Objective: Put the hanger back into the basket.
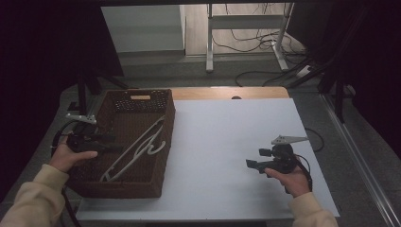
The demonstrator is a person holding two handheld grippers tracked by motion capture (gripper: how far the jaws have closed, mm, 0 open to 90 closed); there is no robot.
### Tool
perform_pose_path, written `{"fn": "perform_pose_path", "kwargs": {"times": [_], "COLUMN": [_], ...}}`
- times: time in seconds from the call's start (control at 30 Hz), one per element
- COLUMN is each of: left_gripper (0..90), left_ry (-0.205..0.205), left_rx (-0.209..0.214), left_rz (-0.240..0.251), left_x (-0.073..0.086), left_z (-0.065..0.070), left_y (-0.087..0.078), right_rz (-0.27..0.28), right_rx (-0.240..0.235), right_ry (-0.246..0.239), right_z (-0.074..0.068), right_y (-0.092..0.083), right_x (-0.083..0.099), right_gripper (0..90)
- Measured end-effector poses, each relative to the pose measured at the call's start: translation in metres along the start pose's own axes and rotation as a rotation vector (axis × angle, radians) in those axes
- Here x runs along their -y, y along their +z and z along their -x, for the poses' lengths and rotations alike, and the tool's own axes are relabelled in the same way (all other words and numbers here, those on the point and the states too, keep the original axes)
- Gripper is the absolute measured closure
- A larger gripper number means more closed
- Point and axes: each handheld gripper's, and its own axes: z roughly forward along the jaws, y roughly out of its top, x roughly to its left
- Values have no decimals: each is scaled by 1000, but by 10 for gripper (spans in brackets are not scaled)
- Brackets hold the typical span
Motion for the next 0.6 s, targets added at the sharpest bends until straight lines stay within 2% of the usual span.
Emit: {"fn": "perform_pose_path", "kwargs": {"times": [0.13,0.3,0.4,0.47,0.53,0.6], "left_gripper": [170,167,167,166,165,165], "left_ry": [-4,9,29,50,69,88], "left_rx": [-12,-62,-98,-111,-141,-148], "left_rz": [49,104,107,106,99,104], "left_x": [-1,-4,-6,-7,-10,-13], "left_z": [6,20,30,41,53,65], "left_y": [0,-1,2,6,12,18], "right_rz": [4,4,2,-3,-6,-4], "right_rx": [-3,0,2,5,8,8], "right_ry": [1,-6,-9,-13,-15,-15], "right_z": [1,2,3,4,4,4], "right_y": [0,1,1,2,1,0], "right_x": [0,-1,-1,-1,0,1], "right_gripper": [181,180,180,180,179,179]}}
